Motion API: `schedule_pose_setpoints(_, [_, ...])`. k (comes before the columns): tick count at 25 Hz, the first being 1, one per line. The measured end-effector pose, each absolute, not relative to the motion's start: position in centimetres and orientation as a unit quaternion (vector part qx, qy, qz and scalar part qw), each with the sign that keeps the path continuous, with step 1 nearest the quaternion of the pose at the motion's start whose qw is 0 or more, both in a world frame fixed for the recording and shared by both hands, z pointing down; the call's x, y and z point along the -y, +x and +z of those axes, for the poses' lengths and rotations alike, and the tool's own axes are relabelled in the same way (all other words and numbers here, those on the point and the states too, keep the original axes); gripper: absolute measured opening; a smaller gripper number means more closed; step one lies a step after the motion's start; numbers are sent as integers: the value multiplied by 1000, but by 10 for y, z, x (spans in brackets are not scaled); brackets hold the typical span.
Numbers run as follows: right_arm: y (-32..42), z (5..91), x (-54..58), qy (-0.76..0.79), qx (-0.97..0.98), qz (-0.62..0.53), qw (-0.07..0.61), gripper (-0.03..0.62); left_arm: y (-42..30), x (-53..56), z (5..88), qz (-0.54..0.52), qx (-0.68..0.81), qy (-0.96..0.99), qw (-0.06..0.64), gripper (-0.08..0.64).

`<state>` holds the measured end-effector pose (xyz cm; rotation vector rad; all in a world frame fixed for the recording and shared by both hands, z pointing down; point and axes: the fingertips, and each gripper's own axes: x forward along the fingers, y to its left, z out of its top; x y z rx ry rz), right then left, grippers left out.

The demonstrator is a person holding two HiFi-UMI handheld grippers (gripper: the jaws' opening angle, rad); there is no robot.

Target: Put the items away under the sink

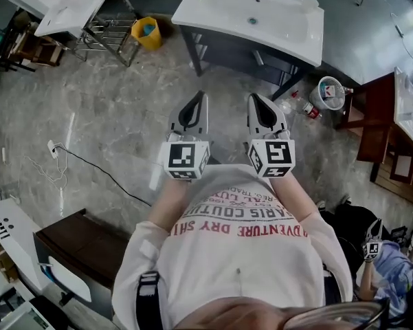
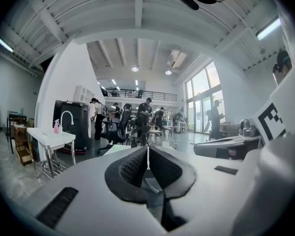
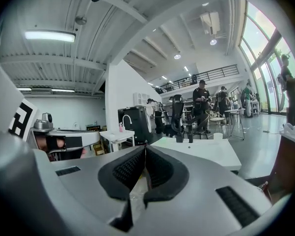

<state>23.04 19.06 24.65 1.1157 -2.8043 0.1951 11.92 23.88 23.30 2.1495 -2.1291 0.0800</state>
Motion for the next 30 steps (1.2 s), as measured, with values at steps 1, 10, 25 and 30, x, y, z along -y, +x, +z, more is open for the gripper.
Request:
schedule_pose_setpoints(1, [219, 246, -185, 371, 924, 64, 60, 26, 107, -231, 232, 25, 700, 712, 60, 28])
schedule_pose_setpoints(10, [103, 231, -114, 418, 904, 70, 56, 26, -19, -157, 215, 29, 665, 744, 59, 28])
schedule_pose_setpoints(25, [-9, 255, -23, 461, 879, 91, 83, 26, -167, -93, 242, 20, 661, 743, 106, 28])
schedule_pose_setpoints(30, [-22, 260, 15, 462, 879, 91, 72, 26, -184, -62, 251, 17, 668, 735, 114, 28])
